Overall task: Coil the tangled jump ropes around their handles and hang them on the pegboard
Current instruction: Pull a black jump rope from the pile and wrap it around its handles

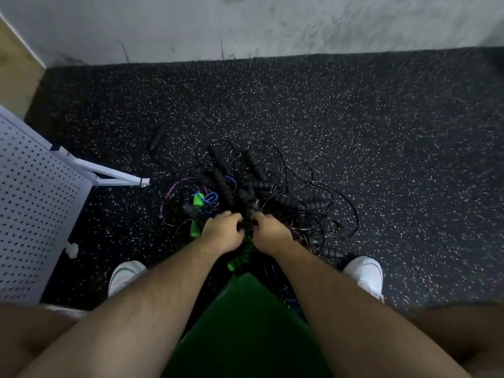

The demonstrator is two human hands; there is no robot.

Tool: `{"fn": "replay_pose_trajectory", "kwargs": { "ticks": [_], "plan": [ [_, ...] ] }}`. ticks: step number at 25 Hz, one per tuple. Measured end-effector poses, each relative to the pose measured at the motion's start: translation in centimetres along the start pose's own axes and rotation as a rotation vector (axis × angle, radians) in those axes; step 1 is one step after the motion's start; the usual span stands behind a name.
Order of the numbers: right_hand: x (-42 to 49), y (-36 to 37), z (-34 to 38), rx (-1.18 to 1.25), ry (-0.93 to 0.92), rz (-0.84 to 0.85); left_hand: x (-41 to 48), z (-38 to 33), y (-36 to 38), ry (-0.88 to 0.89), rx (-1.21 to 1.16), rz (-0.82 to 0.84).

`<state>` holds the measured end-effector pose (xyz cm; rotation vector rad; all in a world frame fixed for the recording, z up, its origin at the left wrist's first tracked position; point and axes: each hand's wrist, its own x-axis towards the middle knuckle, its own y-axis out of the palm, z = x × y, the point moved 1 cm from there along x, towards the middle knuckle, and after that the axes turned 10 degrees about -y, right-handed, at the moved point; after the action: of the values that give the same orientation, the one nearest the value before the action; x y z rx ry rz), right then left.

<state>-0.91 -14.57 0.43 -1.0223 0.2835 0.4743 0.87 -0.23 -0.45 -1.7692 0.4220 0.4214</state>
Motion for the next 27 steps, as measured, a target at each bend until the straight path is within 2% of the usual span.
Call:
{"fn": "replay_pose_trajectory", "kwargs": {
  "ticks": [4,10,13,17,22,24,27],
  "plan": [
    [4.6,0.2,-0.9,0.087,0.119,-0.145,4.2,-1.3,1.4,-0.081,-0.142,0.080],
    [6.9,0.9,-2.1,0.007,0.272,-0.136,5.5,-2.0,2.9,-0.211,-0.370,0.139],
    [4.9,-1.0,-1.2,-0.040,0.159,-0.168,4.5,-2.5,1.5,-0.140,-0.446,0.088],
    [1.4,-7.2,1.4,-0.092,-0.012,-0.191,2.3,-3.8,-3.3,0.065,-0.280,-0.011],
    [-4.1,-18.4,6.5,-0.238,-0.292,-0.188,-2.6,-5.5,-15.2,0.276,-0.209,-0.353],
    [-6.3,-23.5,8.5,-0.232,-0.325,-0.218,-5.6,-6.2,-21.2,0.278,-0.266,-0.365],
    [-8.9,-29.1,10.5,-0.191,-0.381,-0.378,-9.9,-7.4,-28.5,0.287,-0.404,-0.360]
  ]
}}
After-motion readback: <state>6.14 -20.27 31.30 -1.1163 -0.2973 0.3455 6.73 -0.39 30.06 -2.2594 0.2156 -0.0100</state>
